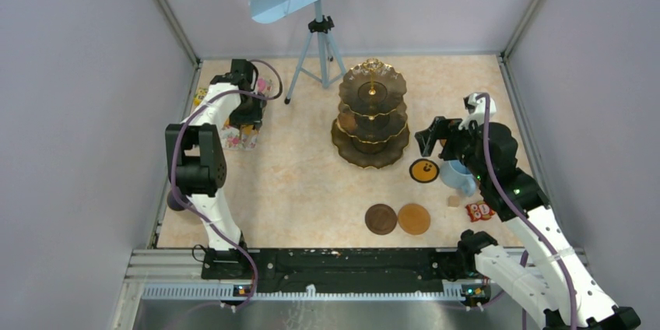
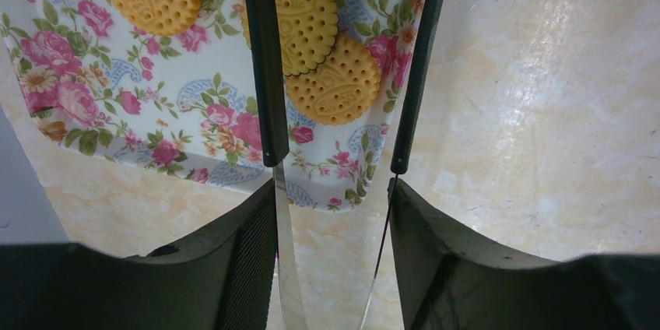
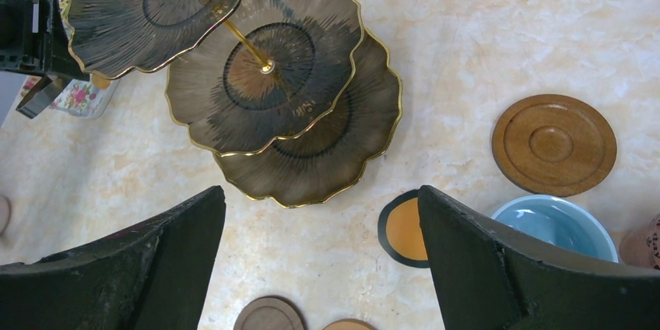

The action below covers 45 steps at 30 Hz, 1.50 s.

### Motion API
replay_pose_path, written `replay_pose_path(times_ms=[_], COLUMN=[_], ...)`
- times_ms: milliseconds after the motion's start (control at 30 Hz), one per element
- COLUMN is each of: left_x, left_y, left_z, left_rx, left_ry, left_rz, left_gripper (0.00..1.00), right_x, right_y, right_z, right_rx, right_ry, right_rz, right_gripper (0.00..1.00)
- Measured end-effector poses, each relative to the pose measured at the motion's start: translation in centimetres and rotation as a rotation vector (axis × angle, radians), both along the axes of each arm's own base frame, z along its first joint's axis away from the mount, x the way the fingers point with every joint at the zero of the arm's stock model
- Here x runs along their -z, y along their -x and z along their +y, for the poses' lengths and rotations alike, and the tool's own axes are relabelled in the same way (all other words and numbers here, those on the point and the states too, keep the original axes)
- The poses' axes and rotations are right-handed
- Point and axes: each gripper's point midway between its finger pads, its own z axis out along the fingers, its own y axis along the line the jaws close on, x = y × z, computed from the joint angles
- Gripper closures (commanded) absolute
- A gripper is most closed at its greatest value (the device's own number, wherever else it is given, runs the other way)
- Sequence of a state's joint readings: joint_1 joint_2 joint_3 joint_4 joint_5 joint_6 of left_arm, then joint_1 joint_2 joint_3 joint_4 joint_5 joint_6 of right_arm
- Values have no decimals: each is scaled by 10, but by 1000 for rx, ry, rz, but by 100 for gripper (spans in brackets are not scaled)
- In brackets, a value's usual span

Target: Serve the afternoon tea

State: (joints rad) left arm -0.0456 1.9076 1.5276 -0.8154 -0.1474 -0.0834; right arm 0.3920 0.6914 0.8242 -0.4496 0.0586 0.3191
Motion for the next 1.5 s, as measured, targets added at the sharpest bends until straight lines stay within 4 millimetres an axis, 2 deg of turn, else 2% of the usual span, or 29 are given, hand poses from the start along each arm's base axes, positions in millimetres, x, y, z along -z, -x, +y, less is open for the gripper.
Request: replay_pose_path(times_ms=[567,833,967,1067,1233,1300,1400,1500], left_x=[-4,-35,-53,-58,-58,-59,-63,-69], left_y=[0,0,15,41,91,110,141,166], left_z=[4,8,2,-17,-79,-107,-138,-159], left_rx=[-8,-18,-3,39,189,259,348,408], left_ry=[-50,-76,-83,-77,-26,5,64,116], left_rz=[-8,-86,-122,-124,-94,-89,-83,-99], left_gripper=[62,64,64,64,64,64,63,64], right_x=[-1,-1,-1,-1,-1,-6,-18,-30], right_y=[1,1,1,0,1,2,2,4], right_z=[0,0,0,-1,-6,-7,-9,-13], right_rx=[0,0,1,4,18,18,22,34], right_ry=[-2,-2,-1,4,27,34,35,34], right_rz=[-4,-4,-4,-4,0,-11,-38,-71], right_gripper=[8,8,8,8,7,5,1,1])
